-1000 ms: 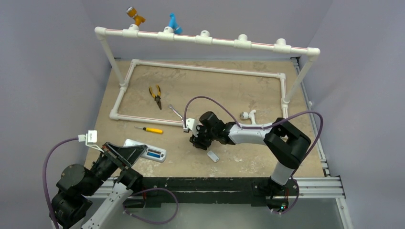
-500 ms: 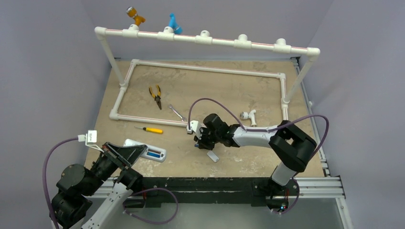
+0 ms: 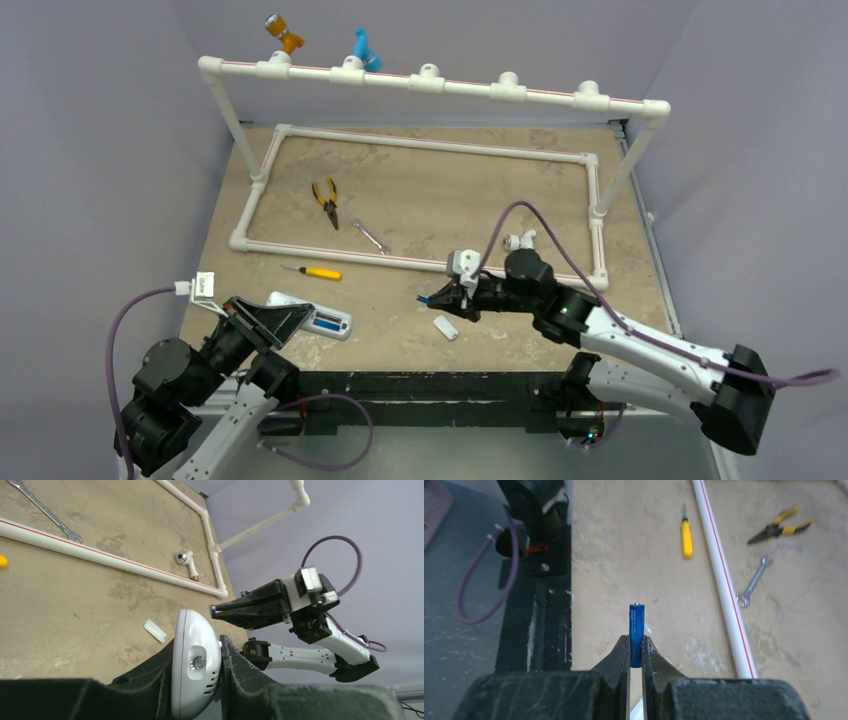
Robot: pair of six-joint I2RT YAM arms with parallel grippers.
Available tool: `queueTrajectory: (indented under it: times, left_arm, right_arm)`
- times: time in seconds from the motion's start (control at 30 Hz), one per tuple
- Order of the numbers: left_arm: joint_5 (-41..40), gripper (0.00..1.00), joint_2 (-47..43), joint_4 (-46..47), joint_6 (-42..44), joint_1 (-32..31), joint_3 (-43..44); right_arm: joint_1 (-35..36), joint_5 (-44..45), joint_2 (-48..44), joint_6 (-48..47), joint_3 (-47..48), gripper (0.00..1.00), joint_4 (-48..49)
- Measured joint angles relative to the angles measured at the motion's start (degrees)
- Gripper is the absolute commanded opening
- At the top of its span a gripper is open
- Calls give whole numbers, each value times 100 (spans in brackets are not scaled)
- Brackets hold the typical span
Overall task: Load the batteries into the remote control
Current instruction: Pick up the battery from the center of the board, then load the battery into the remote control.
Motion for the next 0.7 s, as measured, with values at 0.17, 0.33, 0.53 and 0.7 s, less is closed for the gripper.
queueTrajectory:
  times: [0.17, 0.33, 0.53, 0.7]
  left_arm:
    - [326, 0, -17, 271, 120, 0, -221]
    - [1084, 0, -17, 992, 398, 2, -503]
    - [1915, 0, -22, 2031, 557, 0, -994]
    - [2415, 0, -24, 2717, 603, 0, -1259]
  right_arm:
    - [33, -546, -1440, 90, -431, 0, 518]
    - [39, -1034, -2157, 175, -514, 0, 573]
    - [39, -1690, -2356, 271, -511, 0, 570]
    - [39, -1974, -2347, 286, -507, 0, 514]
